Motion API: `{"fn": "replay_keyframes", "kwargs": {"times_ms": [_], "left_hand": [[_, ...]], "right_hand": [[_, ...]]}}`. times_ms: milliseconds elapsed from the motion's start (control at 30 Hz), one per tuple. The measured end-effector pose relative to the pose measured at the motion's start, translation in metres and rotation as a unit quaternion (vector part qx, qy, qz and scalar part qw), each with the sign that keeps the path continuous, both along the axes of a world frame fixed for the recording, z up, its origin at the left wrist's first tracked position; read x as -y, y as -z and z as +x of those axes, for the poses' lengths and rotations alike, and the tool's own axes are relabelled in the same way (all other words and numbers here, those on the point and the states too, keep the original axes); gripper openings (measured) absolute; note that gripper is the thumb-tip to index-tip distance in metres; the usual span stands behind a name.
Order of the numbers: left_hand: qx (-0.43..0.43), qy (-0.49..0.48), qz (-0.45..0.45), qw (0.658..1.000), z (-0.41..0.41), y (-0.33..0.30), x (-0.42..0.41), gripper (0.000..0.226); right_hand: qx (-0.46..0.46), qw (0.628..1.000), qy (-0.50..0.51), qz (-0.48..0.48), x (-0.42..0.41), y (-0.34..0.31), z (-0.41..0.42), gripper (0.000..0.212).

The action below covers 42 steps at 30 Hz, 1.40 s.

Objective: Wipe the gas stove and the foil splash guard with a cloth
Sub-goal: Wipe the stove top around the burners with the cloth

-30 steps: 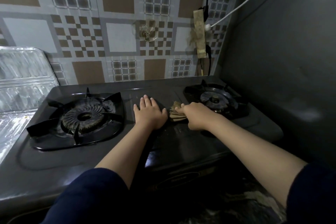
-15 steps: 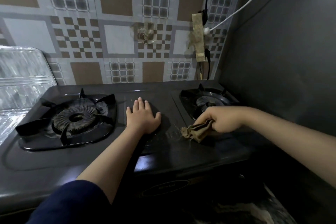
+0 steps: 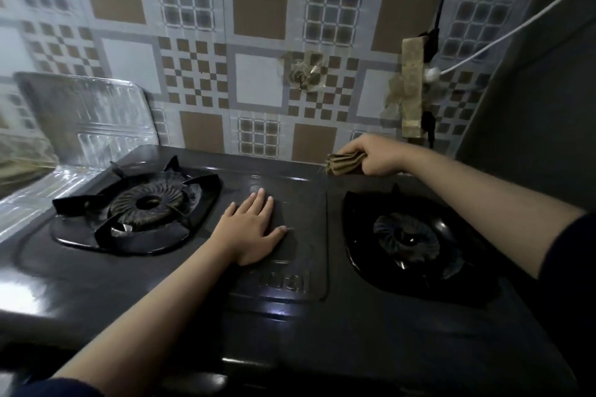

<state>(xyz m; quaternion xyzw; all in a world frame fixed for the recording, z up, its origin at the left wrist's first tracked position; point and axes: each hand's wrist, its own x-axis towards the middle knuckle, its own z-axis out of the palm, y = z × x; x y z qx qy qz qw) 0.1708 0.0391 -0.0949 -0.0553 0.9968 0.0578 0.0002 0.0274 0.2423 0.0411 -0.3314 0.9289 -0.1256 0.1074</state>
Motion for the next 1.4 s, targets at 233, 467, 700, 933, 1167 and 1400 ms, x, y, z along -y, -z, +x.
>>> {"fn": "replay_keyframes", "kwargs": {"times_ms": [233,467,700,933,1167,1400], "left_hand": [[-0.015,-0.039,0.028,0.999,0.001,0.002,0.000,0.107],[-0.003,-0.043,0.016,0.999,0.000,0.002,0.002,0.106],[0.006,-0.049,0.007,0.999,0.002,0.001,0.000,0.106],[-0.008,-0.049,0.020,0.999,0.000,0.002,-0.001,0.105],[-0.014,-0.053,0.019,0.998,0.001,0.002,0.003,0.105],[-0.019,-0.050,0.025,0.998,0.001,0.003,0.000,0.106]], "right_hand": [[-0.027,0.988,-0.134,0.068,0.035,0.056,-0.058,0.081],[-0.024,0.967,-0.220,0.127,0.022,0.061,-0.087,0.089],[0.015,0.981,-0.170,0.096,-0.018,0.071,-0.105,0.087],[-0.033,0.981,-0.151,0.116,-0.023,0.058,-0.095,0.078],[-0.050,0.974,-0.085,0.202,-0.054,0.038,-0.085,0.055],[-0.066,0.970,-0.063,0.227,-0.052,0.034,-0.076,0.031]]}}
